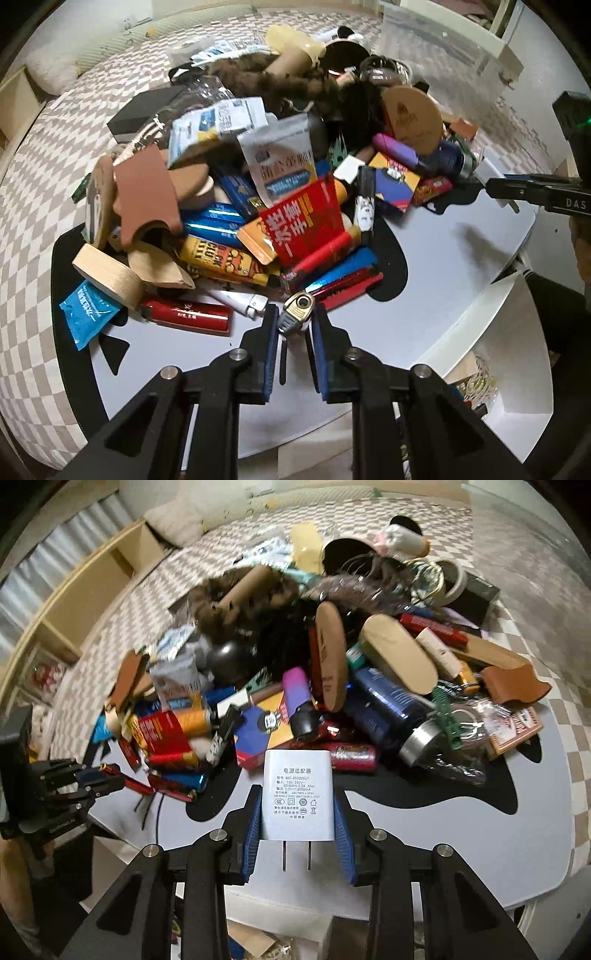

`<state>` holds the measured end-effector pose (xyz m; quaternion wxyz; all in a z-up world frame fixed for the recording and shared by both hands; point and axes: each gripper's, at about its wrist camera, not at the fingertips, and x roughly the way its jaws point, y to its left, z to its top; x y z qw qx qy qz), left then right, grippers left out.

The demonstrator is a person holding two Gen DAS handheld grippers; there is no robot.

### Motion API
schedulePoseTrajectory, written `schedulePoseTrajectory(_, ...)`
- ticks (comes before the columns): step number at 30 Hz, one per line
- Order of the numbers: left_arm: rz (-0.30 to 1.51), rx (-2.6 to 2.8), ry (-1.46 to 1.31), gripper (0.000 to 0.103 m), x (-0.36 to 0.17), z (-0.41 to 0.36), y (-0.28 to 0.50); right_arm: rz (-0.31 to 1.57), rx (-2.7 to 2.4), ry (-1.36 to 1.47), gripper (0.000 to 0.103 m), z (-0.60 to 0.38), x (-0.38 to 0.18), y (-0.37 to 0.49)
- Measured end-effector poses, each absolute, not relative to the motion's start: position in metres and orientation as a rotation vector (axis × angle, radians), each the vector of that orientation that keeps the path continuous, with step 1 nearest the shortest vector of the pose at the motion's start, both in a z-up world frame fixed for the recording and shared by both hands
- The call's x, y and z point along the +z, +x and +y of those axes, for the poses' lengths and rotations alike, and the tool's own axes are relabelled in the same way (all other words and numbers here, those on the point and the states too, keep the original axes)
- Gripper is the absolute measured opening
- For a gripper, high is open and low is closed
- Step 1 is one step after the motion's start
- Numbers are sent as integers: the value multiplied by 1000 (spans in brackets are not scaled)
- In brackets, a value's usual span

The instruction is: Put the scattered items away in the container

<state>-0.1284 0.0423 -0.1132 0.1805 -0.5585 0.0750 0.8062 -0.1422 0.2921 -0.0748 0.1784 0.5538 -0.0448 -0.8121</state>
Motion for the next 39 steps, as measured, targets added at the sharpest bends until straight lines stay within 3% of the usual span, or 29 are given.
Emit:
schedulePoseTrajectory(15,210,2279,-1552,12,-119,61,-129,-214,-2297,1526,37,262,-74,-140)
schedulePoseTrajectory(29,159,2238,-1321,12,-49,57,-63,-270,-2213,1412,36,274,-40,-101)
schedulePoseTrajectory(39,166,2124,-1306,12,-50,67,-36,-217,-2112,1392,36,253,-40,-76)
